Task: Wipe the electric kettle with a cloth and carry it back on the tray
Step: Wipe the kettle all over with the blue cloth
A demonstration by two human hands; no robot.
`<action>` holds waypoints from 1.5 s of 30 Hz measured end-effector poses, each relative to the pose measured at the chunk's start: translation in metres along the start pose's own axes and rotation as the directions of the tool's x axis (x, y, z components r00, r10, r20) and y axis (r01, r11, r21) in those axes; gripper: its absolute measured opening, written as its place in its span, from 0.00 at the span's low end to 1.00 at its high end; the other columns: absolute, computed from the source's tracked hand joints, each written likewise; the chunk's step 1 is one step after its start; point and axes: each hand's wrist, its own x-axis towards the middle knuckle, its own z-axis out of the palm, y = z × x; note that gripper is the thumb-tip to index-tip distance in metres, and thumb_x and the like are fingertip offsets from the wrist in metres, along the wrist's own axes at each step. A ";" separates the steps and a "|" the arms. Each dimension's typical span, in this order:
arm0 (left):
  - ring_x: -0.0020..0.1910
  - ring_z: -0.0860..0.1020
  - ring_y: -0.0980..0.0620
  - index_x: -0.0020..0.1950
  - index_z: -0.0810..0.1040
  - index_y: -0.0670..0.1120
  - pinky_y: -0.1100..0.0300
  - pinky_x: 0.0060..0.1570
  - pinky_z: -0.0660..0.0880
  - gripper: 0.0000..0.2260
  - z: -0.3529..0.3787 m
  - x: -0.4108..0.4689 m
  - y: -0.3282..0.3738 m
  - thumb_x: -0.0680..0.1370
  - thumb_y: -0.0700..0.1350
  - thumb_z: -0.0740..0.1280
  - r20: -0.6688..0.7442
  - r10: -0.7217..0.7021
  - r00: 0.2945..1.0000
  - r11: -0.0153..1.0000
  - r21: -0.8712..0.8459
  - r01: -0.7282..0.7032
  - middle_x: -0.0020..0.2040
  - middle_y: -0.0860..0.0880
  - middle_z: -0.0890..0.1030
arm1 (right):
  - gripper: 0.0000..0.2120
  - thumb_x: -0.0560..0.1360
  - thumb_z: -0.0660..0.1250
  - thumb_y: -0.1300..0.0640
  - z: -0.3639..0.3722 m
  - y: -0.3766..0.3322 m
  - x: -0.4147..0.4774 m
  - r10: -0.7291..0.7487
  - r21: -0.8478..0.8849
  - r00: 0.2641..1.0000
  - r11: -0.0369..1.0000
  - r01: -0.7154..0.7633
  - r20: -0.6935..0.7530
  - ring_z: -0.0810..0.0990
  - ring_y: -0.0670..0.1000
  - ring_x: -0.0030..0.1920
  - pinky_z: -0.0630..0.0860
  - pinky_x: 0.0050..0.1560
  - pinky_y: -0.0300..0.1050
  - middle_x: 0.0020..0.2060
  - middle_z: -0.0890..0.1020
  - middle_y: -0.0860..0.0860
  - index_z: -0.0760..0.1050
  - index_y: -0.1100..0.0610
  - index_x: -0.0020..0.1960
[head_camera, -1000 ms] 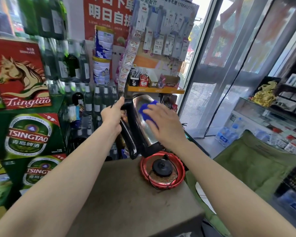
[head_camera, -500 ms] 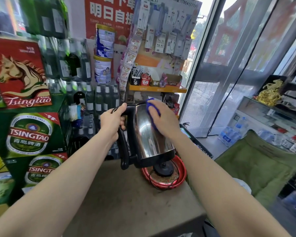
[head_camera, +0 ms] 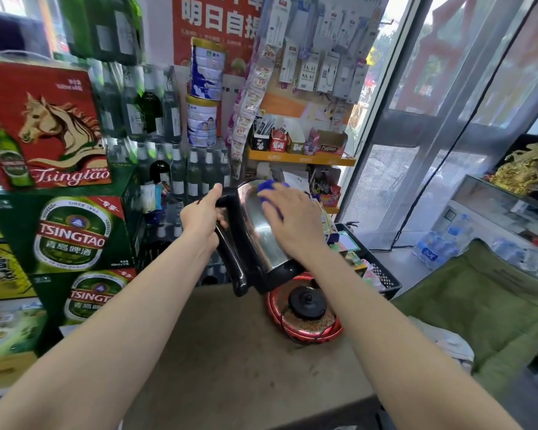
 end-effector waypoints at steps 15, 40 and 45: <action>0.16 0.69 0.55 0.40 0.76 0.45 0.65 0.21 0.67 0.14 -0.015 0.013 0.002 0.69 0.52 0.77 -0.082 0.037 0.996 0.999 -0.033 -0.040 0.22 0.51 0.74 | 0.19 0.83 0.52 0.46 0.026 -0.021 -0.030 -0.186 -0.250 0.982 0.953 0.173 -0.027 0.70 0.57 0.73 0.66 0.70 0.60 0.70 0.76 0.47 0.76 0.46 0.66; 0.20 0.67 0.57 0.40 0.78 0.46 0.65 0.20 0.65 0.10 -0.010 -0.008 -0.005 0.73 0.51 0.74 0.176 0.143 0.974 0.986 0.055 -0.155 0.24 0.52 0.72 | 0.21 0.83 0.49 0.46 0.015 -0.011 -0.032 0.300 0.173 0.939 0.947 -0.272 -0.166 0.74 0.51 0.68 0.69 0.68 0.55 0.66 0.78 0.46 0.73 0.48 0.69; 0.20 0.65 0.55 0.39 0.77 0.47 0.65 0.20 0.63 0.10 0.002 -0.019 -0.015 0.73 0.51 0.74 0.270 0.166 0.948 0.972 0.116 -0.203 0.23 0.54 0.72 | 0.18 0.85 0.53 0.48 0.008 -0.003 -0.003 0.184 0.089 0.974 0.981 -0.173 -0.130 0.71 0.54 0.71 0.68 0.68 0.55 0.69 0.77 0.47 0.73 0.48 0.70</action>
